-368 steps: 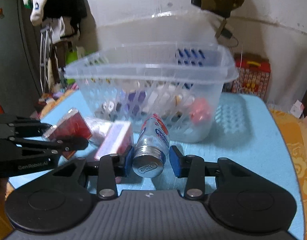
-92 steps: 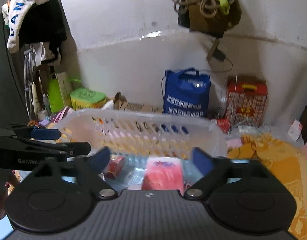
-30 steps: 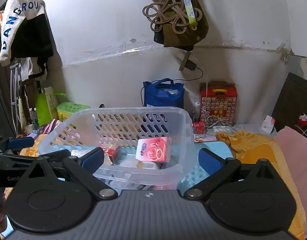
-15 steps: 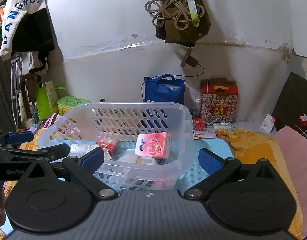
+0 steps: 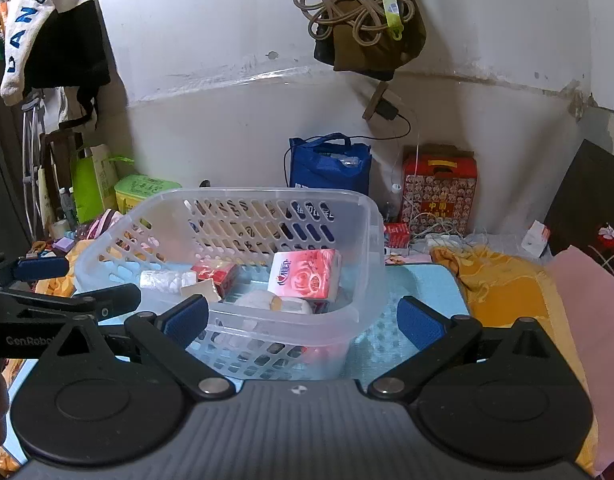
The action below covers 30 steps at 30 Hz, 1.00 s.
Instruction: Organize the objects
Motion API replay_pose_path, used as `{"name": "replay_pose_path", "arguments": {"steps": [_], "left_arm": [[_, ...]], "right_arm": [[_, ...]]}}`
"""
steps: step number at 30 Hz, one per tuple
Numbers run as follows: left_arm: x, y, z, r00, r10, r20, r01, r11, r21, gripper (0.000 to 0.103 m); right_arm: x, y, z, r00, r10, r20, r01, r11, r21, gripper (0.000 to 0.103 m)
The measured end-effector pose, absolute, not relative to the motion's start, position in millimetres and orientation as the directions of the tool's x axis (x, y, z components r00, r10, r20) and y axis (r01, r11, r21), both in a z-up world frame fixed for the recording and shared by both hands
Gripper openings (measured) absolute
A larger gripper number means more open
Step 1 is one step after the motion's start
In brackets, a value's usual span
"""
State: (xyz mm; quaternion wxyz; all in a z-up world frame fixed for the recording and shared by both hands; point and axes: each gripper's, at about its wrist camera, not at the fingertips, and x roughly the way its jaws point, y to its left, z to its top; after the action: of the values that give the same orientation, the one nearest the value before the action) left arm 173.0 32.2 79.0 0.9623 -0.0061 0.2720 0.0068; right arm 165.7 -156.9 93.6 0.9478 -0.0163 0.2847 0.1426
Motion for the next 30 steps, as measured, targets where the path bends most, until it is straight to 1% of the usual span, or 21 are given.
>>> {"name": "replay_pose_path", "arguments": {"steps": [7, 30], "left_arm": [[172.2, 29.9, 79.7, 0.851, 0.007, -0.526, -0.014, 1.0, -0.009, 0.101], [173.4, 28.8, 79.7, 0.851, 0.004, -0.525, -0.01, 1.0, -0.01, 0.101]], "right_arm": [[164.9, -153.0, 91.1, 0.797, 0.25, -0.55, -0.285, 0.958, 0.021, 0.103], [166.2, -154.3, 91.1, 0.792, 0.268, -0.549, -0.295, 0.955, 0.041, 0.103]]}}
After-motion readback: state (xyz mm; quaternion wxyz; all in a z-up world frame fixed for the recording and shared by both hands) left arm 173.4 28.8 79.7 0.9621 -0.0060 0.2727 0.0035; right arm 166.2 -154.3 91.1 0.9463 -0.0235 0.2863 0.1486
